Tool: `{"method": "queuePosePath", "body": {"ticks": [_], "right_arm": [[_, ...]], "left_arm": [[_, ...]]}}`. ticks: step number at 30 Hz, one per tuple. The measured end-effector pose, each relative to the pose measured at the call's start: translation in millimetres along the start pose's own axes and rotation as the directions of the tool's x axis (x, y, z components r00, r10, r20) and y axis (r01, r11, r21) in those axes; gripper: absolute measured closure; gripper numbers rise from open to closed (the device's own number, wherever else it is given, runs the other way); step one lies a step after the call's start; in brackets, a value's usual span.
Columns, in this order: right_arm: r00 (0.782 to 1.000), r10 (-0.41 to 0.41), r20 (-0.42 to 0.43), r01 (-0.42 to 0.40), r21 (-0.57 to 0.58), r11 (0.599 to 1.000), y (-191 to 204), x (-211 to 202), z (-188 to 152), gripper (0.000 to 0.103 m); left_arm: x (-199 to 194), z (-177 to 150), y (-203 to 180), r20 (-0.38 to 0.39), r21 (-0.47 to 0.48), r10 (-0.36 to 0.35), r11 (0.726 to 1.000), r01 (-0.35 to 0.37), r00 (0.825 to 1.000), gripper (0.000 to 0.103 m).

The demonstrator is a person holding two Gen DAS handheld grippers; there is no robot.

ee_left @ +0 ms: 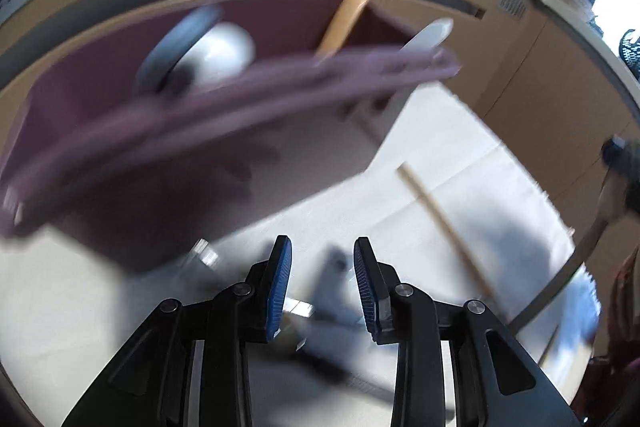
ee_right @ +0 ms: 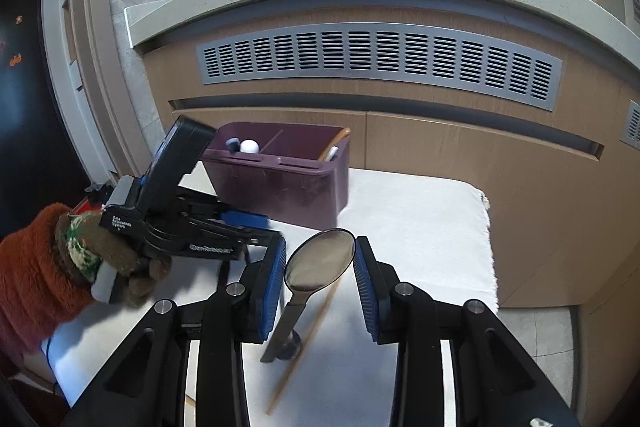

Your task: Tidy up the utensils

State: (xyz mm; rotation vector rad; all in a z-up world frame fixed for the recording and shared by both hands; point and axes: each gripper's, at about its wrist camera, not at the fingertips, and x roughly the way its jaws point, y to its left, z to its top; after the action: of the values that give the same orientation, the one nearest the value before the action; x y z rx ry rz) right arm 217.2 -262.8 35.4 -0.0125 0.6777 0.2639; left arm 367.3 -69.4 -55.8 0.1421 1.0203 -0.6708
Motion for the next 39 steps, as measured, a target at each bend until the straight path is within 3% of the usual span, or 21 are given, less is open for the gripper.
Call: {"method": "queuePosePath", "body": {"ticks": [5,10,15,16,18,22,25,29,34,35,37,39], "right_arm": [[1.0,0.014,-0.001,-0.014,0.052,0.999,-11.6,9.1,1.5,0.071],[1.0,0.028,0.01,-0.029,0.049,0.998,-4.9,17.4,6.0,0.071],[0.999,0.048,0.025,-0.049,0.024,0.999,2.4,8.3,8.6,0.071],[0.998,0.047,0.031,-0.047,0.02,0.999,2.2,3.5,8.3,0.071],[0.998,0.042,0.04,-0.042,0.017,0.999,0.0,-4.6,7.8,0.071],[0.998,0.033,0.051,-0.034,0.024,0.999,-7.7,-16.7,6.2,0.071],[0.998,0.03,0.056,-0.032,0.028,0.999,-11.7,-18.3,6.5,0.071],[0.997,0.033,0.065,-0.035,0.035,0.999,-13.1,-18.8,6.5,0.071],[0.997,0.026,0.07,-0.029,0.039,0.999,-12.3,-18.8,5.1,0.071],[0.997,0.022,0.068,-0.024,0.038,0.999,-11.6,-19.2,5.4,0.071],[0.997,0.014,0.073,-0.016,0.027,0.999,-9.3,-22.1,6.5,0.071],[0.997,0.011,0.079,-0.012,0.013,1.0,-6.5,-25.0,7.6,0.071]], "left_arm": [[-25.9,-48.3,16.1,-0.038,-0.069,-0.037,0.997,0.034,0.999,0.07],[-49.4,-84.8,-22.2,-0.103,0.084,-0.043,0.995,0.052,0.994,0.069],[-50.3,-68.6,-60.4,-0.067,0.186,-0.006,0.982,0.019,0.998,0.065],[-39.1,-58.8,-65.6,-0.066,0.211,0.034,0.977,-0.02,0.997,0.062],[-23.2,-46.5,-68.0,-0.077,0.239,0.1,0.968,-0.079,0.992,0.062],[-3.3,-29.2,-65.7,-0.127,0.253,0.15,0.961,-0.114,0.98,0.062],[6.3,-22.3,-68.1,-0.162,0.266,0.154,0.958,-0.108,0.975,0.062],[11.2,-14.6,-63.1,-0.192,0.207,0.135,0.974,-0.095,0.972,0.062],[7.8,-25.5,-69.6,-0.125,0.145,0.147,0.981,-0.129,0.981,0.071],[3.7,-28.6,-70.0,-0.102,0.128,0.155,0.982,-0.141,0.983,0.091],[-16.2,-38.6,-69.7,-0.012,0.035,0.168,0.985,-0.167,0.986,0.094],[-39.0,-47.3,-68.7,0.084,-0.042,0.139,0.99,-0.136,0.987,0.094]]}}
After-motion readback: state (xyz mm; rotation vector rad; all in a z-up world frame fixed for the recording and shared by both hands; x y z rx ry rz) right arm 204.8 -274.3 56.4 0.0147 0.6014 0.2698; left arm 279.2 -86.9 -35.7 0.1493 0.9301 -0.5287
